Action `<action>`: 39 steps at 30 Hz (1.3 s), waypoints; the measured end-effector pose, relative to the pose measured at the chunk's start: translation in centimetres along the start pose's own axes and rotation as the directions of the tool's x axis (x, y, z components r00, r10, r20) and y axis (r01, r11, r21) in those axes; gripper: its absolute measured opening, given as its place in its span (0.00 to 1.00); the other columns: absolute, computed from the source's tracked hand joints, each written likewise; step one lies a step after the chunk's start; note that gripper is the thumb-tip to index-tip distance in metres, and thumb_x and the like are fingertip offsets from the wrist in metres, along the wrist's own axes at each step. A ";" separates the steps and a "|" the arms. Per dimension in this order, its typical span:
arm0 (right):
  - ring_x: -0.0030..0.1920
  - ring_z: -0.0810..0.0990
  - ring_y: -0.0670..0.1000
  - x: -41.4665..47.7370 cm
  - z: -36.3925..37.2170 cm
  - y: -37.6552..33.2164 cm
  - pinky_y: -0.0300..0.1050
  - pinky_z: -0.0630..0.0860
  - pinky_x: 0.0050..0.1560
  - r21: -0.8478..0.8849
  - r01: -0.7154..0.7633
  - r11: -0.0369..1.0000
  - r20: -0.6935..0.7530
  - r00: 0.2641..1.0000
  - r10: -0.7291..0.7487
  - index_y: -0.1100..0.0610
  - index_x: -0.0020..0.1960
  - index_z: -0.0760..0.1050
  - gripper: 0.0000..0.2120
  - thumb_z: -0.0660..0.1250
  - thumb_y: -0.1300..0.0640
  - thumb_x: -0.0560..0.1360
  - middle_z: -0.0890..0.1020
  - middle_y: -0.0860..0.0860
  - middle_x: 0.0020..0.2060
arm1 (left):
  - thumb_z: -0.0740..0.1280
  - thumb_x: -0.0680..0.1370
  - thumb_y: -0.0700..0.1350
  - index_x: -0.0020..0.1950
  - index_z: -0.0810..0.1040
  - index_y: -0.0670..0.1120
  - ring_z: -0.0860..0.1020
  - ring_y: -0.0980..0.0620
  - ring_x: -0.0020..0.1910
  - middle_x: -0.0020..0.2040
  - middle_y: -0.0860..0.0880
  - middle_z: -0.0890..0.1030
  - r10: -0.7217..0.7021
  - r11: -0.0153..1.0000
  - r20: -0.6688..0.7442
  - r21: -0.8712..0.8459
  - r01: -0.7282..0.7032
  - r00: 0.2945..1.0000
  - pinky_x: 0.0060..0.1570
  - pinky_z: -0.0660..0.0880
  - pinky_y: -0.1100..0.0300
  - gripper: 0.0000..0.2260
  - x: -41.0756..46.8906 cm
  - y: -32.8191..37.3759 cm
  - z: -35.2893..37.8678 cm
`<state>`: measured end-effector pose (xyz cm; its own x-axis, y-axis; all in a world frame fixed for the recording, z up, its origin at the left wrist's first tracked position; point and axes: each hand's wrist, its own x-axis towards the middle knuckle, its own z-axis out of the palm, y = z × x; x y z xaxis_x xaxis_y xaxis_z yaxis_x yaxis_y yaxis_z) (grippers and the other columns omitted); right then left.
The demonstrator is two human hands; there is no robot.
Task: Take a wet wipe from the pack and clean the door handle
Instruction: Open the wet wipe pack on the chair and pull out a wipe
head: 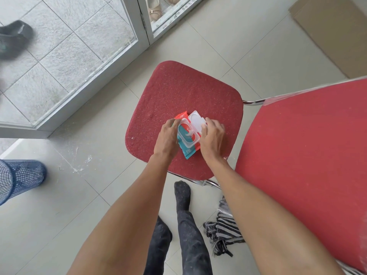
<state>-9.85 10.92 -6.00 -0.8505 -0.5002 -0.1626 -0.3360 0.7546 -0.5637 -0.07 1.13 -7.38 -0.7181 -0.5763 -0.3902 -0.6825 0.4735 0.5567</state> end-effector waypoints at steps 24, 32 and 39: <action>0.44 0.80 0.50 -2.0 2.0 0.6 0.42 0.78 0.38 0.066 -0.095 0.993 0.149 0.985 0.085 0.57 0.56 0.81 0.12 0.70 0.53 0.75 0.80 0.53 0.46 | 0.70 0.75 0.51 0.59 0.79 0.46 0.72 0.47 0.64 0.66 0.46 0.74 0.067 0.980 -0.064 0.190 -0.054 0.996 0.49 0.79 0.51 0.15 -0.8 0.6 0.7; 0.37 0.76 0.45 -1.7 2.1 0.0 0.27 0.63 0.30 0.131 -0.095 0.987 0.129 0.989 0.079 0.56 0.52 0.82 0.14 0.71 0.47 0.73 0.79 0.52 0.43 | 0.63 0.79 0.40 0.52 0.81 0.40 0.79 0.44 0.54 0.59 0.46 0.80 0.027 0.995 -0.136 0.094 -0.014 0.990 0.51 0.79 0.48 0.08 -0.3 0.8 0.1; 0.38 0.79 0.52 -1.6 2.5 -0.7 0.36 0.65 0.35 0.143 -0.095 0.985 0.095 0.992 0.082 0.60 0.41 0.78 0.08 0.69 0.56 0.76 0.83 0.54 0.40 | 0.63 0.79 0.40 0.52 0.81 0.41 0.82 0.45 0.51 0.61 0.49 0.79 -0.001 0.991 -0.114 0.136 0.016 0.994 0.46 0.81 0.48 0.08 -0.2 0.8 0.1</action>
<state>-7.24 10.13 -7.36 -0.8327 -0.4751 -0.2844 -0.1928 0.7302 -0.6555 -0.47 1.68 -6.92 -0.6975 -0.6485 -0.3048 -0.7062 0.5503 0.4455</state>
